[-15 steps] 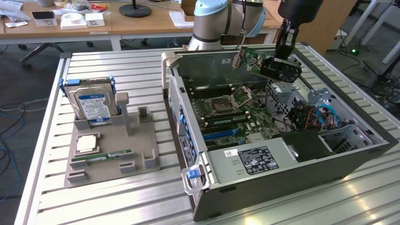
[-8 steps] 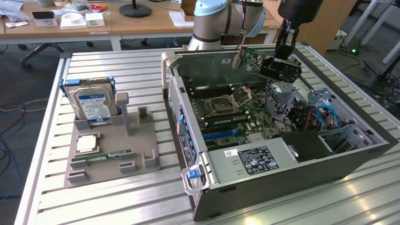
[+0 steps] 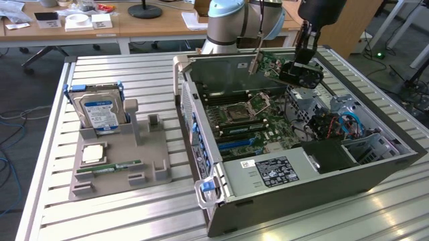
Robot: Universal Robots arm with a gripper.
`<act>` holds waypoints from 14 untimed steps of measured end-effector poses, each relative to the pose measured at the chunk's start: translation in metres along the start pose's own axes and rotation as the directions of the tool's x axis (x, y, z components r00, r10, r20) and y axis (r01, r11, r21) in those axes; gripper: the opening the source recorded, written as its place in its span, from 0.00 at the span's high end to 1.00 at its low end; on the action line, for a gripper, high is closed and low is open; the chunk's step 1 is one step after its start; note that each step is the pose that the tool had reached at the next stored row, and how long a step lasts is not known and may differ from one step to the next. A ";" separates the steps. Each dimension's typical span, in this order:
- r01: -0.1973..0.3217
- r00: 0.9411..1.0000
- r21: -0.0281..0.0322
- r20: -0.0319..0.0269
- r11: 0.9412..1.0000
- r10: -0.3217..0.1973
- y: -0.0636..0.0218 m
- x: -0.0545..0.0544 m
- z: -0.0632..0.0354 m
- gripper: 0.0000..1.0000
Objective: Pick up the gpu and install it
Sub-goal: 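Insert the gpu into the slot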
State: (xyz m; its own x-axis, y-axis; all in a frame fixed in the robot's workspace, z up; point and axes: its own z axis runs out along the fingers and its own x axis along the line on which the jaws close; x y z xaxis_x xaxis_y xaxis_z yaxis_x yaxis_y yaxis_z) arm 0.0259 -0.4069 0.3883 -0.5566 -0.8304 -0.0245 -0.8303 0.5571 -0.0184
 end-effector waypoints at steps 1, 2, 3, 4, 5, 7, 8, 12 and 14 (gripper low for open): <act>0.011 1.000 0.000 0.000 1.000 -0.011 0.0000 0.000 0.0001 0.74; 0.027 1.000 0.000 0.000 1.000 -0.027 0.0000 0.000 0.0003 0.74; 0.043 0.999 -0.001 0.000 0.999 -0.043 0.0000 0.000 0.0004 0.74; 0.059 0.998 -0.001 0.000 0.998 -0.059 0.0001 0.000 0.0006 0.74; 0.076 0.997 -0.001 0.001 0.997 -0.076 0.0001 0.000 0.0007 0.74; 0.110 0.994 -0.002 0.001 0.994 -0.110 0.0001 0.000 0.0009 0.74; 0.128 0.992 -0.002 0.001 0.992 -0.128 0.0000 0.000 0.0011 0.74; 0.190 0.982 -0.003 0.002 0.982 -0.190 0.0001 0.000 0.0016 0.74; 0.217 0.976 -0.004 0.003 0.976 -0.217 0.0001 0.000 0.0019 0.74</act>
State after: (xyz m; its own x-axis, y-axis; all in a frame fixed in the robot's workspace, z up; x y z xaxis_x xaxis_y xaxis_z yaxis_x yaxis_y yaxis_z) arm 0.0258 -0.4069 0.3864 -0.3631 -0.9315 -0.0228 -0.9314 0.3636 -0.0193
